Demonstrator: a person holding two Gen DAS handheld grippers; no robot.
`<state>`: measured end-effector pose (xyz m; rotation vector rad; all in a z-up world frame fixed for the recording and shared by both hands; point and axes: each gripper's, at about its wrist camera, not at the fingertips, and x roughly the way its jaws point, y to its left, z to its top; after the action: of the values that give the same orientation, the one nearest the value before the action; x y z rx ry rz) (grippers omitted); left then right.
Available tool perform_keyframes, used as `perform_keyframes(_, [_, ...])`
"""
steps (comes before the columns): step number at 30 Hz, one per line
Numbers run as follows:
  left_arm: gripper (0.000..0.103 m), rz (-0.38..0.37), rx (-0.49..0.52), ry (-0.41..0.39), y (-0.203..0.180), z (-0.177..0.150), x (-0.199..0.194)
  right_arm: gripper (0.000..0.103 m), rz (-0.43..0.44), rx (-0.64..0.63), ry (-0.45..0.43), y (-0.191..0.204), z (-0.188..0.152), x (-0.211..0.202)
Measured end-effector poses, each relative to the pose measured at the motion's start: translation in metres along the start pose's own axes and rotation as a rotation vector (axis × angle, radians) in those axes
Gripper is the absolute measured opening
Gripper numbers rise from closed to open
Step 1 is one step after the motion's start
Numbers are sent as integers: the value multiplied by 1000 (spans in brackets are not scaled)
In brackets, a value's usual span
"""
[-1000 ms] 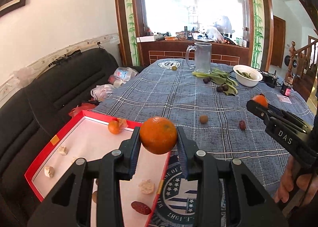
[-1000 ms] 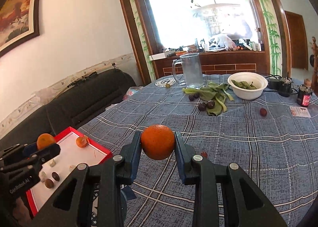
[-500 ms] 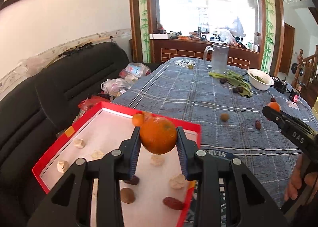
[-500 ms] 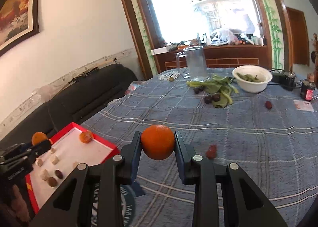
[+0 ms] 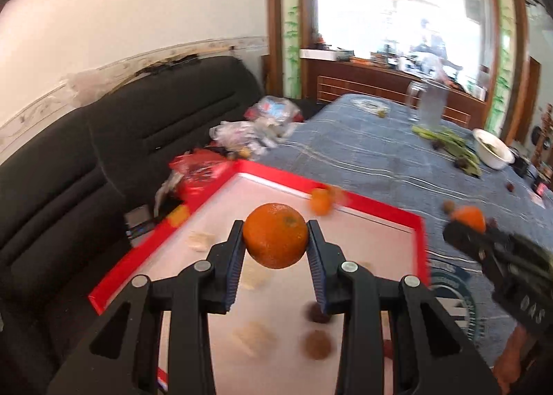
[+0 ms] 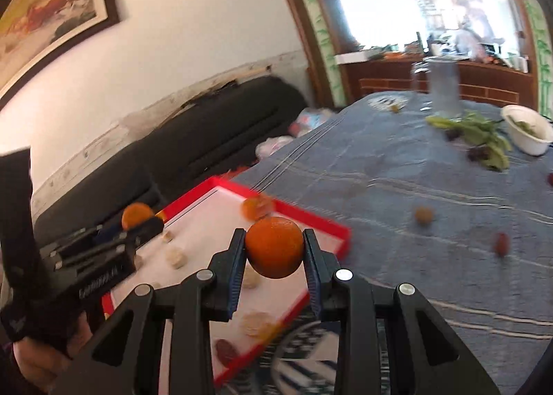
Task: Organize fruits
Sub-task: 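Carry both oranges over the tray with both tools, then open both tools over the tray to drop the oranges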
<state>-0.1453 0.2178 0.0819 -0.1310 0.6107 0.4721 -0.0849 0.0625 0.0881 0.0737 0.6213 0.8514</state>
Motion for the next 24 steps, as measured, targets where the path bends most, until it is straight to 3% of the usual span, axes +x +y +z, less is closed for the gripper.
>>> perform_keyframes(3, [37,63,-1,11,22,3,7,31,23,-13,38,14,-3,15])
perform_keyframes(7, [37,84,7,42,32,2,17,31,45,-3,86,20,-8,32])
perform_keyframes(20, [38,119,88,130,6,-5,49,32,-20,73,160,-10,-18,49])
perform_keyframes(24, [51,131,84,157,8,-5,54,34,-14,65,170,-8,-19,49])
